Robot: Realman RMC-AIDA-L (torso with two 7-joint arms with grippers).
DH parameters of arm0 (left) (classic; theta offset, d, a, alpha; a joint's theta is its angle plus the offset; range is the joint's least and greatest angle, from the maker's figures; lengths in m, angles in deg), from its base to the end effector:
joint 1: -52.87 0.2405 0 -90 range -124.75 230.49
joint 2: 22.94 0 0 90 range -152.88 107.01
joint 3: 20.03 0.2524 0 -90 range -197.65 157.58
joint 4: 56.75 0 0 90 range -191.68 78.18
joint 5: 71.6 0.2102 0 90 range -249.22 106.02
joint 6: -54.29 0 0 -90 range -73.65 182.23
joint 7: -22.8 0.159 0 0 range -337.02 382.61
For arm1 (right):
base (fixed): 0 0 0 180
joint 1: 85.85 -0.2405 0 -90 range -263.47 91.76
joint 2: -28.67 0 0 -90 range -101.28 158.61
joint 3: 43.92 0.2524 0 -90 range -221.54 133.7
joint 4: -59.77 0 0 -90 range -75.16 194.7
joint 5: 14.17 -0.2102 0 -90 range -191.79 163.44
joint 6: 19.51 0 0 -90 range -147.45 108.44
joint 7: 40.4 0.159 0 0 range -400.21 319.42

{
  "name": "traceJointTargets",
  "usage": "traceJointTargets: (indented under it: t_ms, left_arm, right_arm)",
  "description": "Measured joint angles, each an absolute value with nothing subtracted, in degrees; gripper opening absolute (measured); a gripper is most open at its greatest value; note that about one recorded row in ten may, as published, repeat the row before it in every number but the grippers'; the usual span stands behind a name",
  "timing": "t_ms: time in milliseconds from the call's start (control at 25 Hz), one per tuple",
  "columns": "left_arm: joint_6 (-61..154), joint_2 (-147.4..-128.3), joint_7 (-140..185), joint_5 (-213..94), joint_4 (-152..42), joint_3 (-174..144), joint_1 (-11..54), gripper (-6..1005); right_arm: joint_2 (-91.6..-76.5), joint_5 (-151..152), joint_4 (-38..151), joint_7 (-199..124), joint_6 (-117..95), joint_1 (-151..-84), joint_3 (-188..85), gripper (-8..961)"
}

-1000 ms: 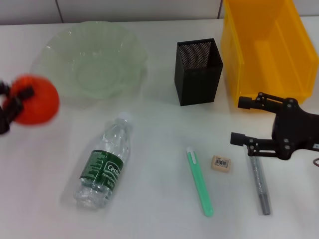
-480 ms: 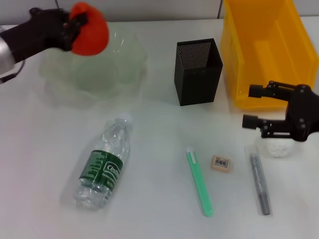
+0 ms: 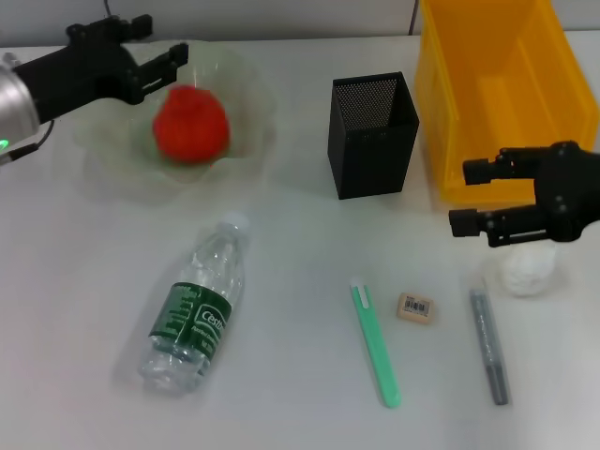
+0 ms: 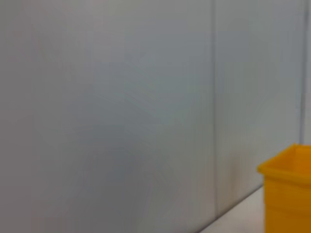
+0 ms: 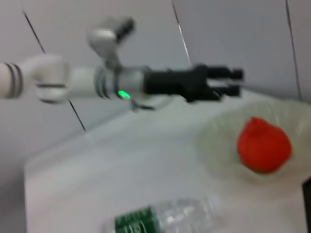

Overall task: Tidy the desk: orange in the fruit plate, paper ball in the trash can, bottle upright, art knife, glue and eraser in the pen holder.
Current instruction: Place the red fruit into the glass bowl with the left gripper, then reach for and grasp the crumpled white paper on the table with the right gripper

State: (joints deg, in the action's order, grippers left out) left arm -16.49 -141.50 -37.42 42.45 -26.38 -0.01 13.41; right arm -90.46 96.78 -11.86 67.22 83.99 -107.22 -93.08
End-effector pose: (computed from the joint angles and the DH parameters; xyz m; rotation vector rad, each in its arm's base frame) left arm -0.2569 0.4138 0.0215 -2.2910 -0.3914 -0.6237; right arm 0.2115 0.3034 0.0540 -2.8415 0.7004 0.5724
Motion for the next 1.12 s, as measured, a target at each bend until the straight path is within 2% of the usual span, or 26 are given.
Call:
traceJointTargets:
  t_ms: [40, 160, 320, 400, 480, 640, 1120]
  left_arm:
    - [-20.5, -141.50, -37.2, 41.1, -24.9, 0.1, 15.9, 378]
    - [-23.7, -141.34, -37.1, 39.5, -24.1, 0.9, 17.8, 534]
    - [-29.8, -141.09, -37.8, 39.1, -22.1, 2.9, 20.8, 732]
    - [-35.8, -141.44, -37.9, 38.6, -20.2, 5.2, 24.7, 829]
    - [-36.4, -141.52, -37.4, 38.3, -21.3, 5.3, 26.5, 835]
    - [-36.8, -141.57, -34.1, 38.2, -24.3, 5.2, 28.5, 846]
    - [-33.5, -141.47, -30.8, 38.2, -28.1, 5.4, 30.0, 845]
  right_arm:
    - [-90.45, 99.3, -18.0, 73.4, 83.9, -107.7, -95.7, 837]
    - [-90.41, 103.4, -25.5, 80.7, 83.8, -108.7, -98.8, 837]
    - [-89.53, 116.7, -36.8, 96.8, 87.6, -113.9, -103.4, 837]
    - [-89.15, 123.8, -40.3, 103.8, 91.2, -117.1, -106.2, 836]
    - [-89.82, 132.6, -40.3, 107.3, 94.1, -120.1, -108.9, 836]
    - [-90.66, 140.4, -34.4, 109.0, 90.9, -120.3, -113.9, 835]
    - [-90.49, 145.5, -16.3, 110.8, 78.1, -120.8, -116.6, 833]
